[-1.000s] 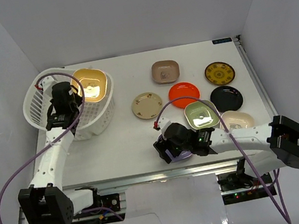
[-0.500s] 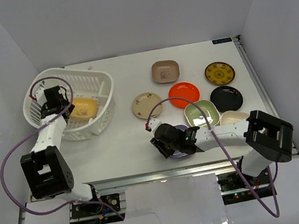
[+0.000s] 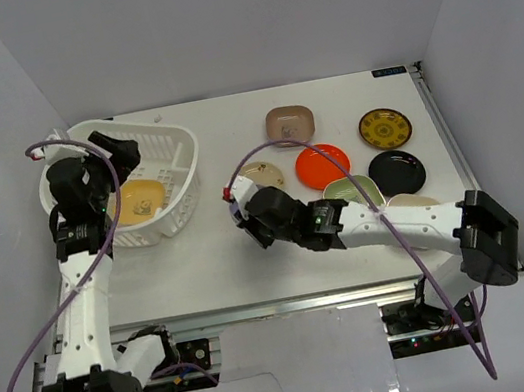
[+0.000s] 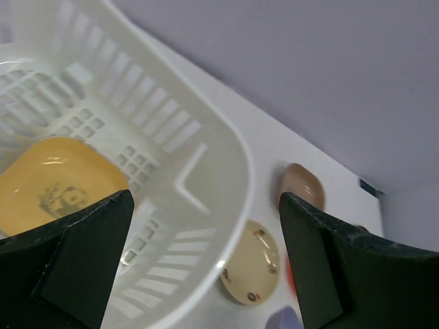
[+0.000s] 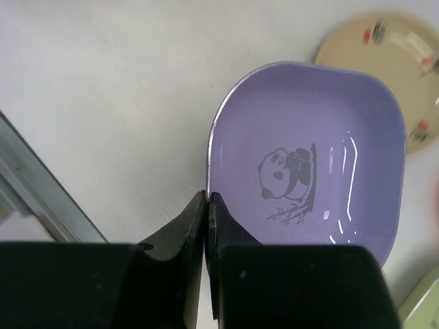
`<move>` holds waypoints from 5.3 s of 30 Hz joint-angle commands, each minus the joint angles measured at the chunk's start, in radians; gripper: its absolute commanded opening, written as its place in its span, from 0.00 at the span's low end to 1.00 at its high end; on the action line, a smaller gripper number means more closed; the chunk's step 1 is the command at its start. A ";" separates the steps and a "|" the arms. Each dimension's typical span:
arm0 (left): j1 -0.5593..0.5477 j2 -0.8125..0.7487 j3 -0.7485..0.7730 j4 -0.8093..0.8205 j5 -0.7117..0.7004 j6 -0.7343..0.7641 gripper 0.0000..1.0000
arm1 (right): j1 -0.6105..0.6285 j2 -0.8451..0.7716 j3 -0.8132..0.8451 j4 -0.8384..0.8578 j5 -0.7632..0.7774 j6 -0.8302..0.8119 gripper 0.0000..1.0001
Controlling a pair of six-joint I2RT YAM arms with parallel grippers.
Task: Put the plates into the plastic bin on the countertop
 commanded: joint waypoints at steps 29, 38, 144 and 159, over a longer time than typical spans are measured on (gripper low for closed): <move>-0.279 -0.573 0.164 0.228 -0.301 0.163 0.98 | -0.038 0.939 1.147 0.455 -0.495 -0.231 0.08; -0.279 -0.481 0.197 0.081 -0.085 0.079 0.98 | -0.038 0.891 1.074 0.423 -0.433 -0.245 0.84; -0.129 -0.064 -0.095 -0.142 -0.482 -0.040 0.00 | -0.276 -0.355 -0.111 0.098 -0.180 0.047 0.08; 0.006 -0.038 -0.220 -0.157 -0.382 -0.092 0.28 | -0.191 -0.016 0.366 0.121 -0.241 -0.030 0.08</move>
